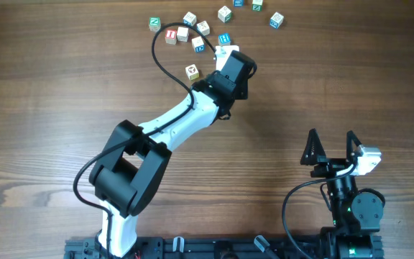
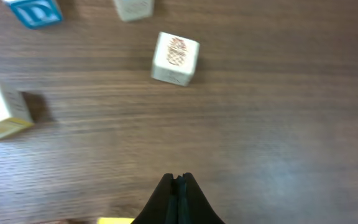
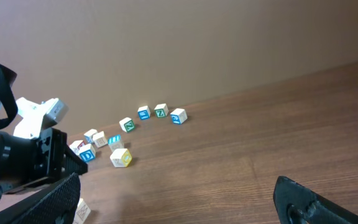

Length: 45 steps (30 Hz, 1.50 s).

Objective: Form a horizontal line

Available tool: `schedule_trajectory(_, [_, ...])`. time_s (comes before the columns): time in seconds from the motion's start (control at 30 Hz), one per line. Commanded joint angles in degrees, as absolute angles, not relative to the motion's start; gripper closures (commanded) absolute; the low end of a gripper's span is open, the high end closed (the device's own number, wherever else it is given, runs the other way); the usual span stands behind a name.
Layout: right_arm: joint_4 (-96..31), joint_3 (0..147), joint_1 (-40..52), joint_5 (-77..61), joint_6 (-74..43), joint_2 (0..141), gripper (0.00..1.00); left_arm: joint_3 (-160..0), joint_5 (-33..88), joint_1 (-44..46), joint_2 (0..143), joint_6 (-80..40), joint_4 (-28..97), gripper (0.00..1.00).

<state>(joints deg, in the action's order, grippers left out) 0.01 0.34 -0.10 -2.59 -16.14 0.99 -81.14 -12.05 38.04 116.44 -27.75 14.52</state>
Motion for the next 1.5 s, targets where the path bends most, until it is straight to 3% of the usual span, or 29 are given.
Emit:
schedule_trajectory(0.0, [0.12,0.30,-0.36,-3.31,-15.16,0.58,0.00,-80.99,-8.78,39.72,115.52,-27.92,14.13,0.96])
schedule_trajectory(0.57, [0.12,0.30,-0.36,-3.31,-15.14,0.58,0.00,-80.95,-12.08,39.75,126.54,-27.92,9.41,0.96])
schedule_trajectory(1.47, [0.12,0.30,-0.36,-3.31,-15.16,0.58,0.00,-80.95,-22.61,39.09,127.20,-30.52,8.40,0.96])
